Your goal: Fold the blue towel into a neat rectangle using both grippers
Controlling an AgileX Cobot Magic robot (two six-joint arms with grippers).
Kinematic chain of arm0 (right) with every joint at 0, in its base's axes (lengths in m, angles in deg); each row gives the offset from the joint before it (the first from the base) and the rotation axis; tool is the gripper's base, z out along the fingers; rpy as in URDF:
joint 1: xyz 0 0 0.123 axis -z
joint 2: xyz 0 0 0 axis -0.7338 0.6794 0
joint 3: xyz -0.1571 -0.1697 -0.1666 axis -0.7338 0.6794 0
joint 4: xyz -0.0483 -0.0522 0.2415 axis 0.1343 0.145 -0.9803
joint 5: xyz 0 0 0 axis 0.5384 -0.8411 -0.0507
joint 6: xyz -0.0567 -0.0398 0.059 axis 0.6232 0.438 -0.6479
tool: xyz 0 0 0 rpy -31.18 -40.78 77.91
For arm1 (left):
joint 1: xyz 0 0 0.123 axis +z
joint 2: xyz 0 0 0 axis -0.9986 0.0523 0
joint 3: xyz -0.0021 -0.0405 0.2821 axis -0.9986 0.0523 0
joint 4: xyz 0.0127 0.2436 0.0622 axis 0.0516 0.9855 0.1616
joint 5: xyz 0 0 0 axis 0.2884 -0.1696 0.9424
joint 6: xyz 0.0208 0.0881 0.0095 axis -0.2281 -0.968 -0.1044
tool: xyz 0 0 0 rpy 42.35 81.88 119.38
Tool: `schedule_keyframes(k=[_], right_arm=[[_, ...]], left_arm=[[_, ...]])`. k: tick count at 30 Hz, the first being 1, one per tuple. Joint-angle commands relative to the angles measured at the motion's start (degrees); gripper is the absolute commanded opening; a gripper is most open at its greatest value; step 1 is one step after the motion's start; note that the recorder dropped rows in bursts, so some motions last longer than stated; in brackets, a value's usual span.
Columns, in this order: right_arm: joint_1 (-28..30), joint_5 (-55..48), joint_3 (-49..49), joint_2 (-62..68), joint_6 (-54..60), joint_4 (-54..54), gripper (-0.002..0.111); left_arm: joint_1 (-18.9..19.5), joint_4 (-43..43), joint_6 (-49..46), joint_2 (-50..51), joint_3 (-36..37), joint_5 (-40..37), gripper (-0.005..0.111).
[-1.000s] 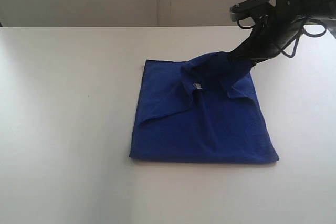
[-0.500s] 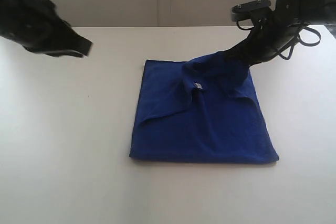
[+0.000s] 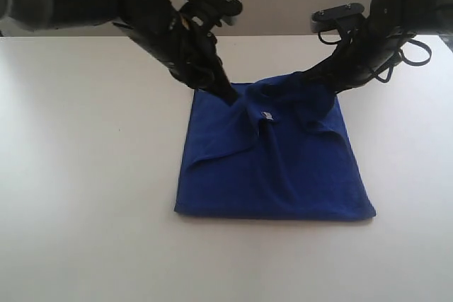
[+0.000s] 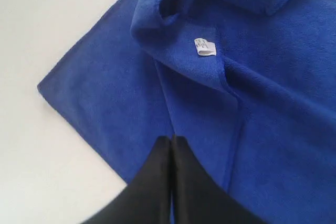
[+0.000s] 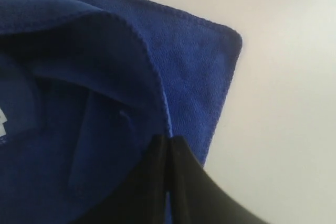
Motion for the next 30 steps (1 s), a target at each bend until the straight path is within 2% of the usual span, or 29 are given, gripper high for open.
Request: schedule_keyframes(k=[1, 4, 10, 18, 23, 25, 30], right_arm=[[0.66, 0.63, -0.09, -0.03, -0.42, -0.43, 0.000], [0.66, 1.52, -0.09, -0.03, 0.00, -0.31, 0.000], [0.66, 2.10, -0.09, -0.03, 0.01, -0.08, 0.000], [0.66, 2.20, -0.09, -0.03, 0.01, -0.08, 0.000], [1.02, 2.20, -0.09, -0.03, 0.01, 0.09, 0.000], [1.29, 2.20, -0.09, -0.03, -0.22, 0.09, 0.000], [1.72, 2.09, -0.09, -0.03, -0.36, -0.02, 0.000]], left_arm=[[-2.85, 5.29, -0.02, 5.43, -6.91, -2.29, 0.000], [-4.03, 6.66, -0.02, 9.43, -9.44, -0.23, 0.000], [-5.71, 6.93, -4.48, 15.18, -9.65, 6.04, 0.000], [-7.88, 7.07, -12.89, 17.19, -9.65, 15.94, 0.000], [-8.10, 7.07, -13.48, 18.87, -9.65, 20.03, 0.000], [-8.10, 7.07, -13.48, 19.29, -9.65, 21.46, 0.005], [-7.97, 7.07, -15.11, 21.60, -9.65, 23.36, 0.031]])
